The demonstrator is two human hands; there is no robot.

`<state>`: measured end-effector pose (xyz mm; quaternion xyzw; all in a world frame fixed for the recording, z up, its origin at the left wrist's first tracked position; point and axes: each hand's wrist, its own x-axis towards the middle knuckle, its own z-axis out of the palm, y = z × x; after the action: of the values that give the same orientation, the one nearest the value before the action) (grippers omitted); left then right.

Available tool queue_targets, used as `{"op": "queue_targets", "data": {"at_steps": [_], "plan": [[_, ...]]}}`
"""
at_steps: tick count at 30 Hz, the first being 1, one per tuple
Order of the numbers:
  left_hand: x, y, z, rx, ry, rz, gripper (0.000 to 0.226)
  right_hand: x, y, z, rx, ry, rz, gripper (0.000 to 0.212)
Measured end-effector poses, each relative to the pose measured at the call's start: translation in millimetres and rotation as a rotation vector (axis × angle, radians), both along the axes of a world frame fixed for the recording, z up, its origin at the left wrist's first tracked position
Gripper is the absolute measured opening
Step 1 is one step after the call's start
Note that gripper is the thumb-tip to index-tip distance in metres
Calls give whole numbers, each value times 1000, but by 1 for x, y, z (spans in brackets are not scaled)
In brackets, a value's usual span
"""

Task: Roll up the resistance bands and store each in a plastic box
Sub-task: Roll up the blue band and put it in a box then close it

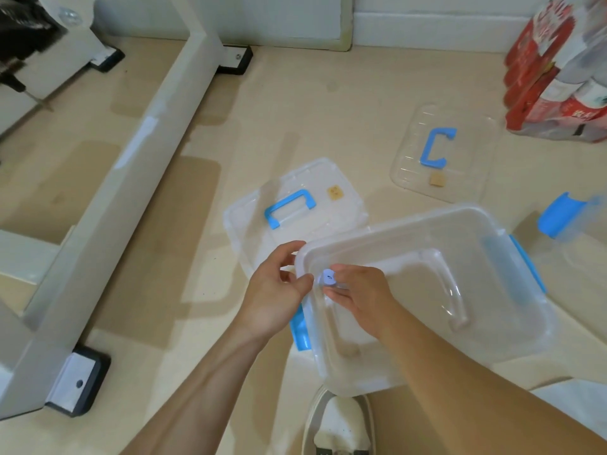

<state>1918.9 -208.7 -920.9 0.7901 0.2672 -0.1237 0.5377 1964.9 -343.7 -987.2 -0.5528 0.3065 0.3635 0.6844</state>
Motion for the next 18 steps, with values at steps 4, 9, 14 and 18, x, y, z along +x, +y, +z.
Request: {"op": "queue_targets", "data": {"at_steps": [4, 9, 14, 18], "plan": [[-1, -1, 0, 0, -4, -1, 43, -7, 10, 2, -161, -140, 197, 27], [-1, -1, 2, -10, 3, 3, 43, 0, 3, 6, -12, 19, 122, 23], [0, 1, 2, -24, 4, -11, 44, 2, -8, 14, 140, 168, -49, 22], [-1, 2, 5, -38, 1, -8, 46, 1, -9, 17, 123, 188, -97, 20]]}}
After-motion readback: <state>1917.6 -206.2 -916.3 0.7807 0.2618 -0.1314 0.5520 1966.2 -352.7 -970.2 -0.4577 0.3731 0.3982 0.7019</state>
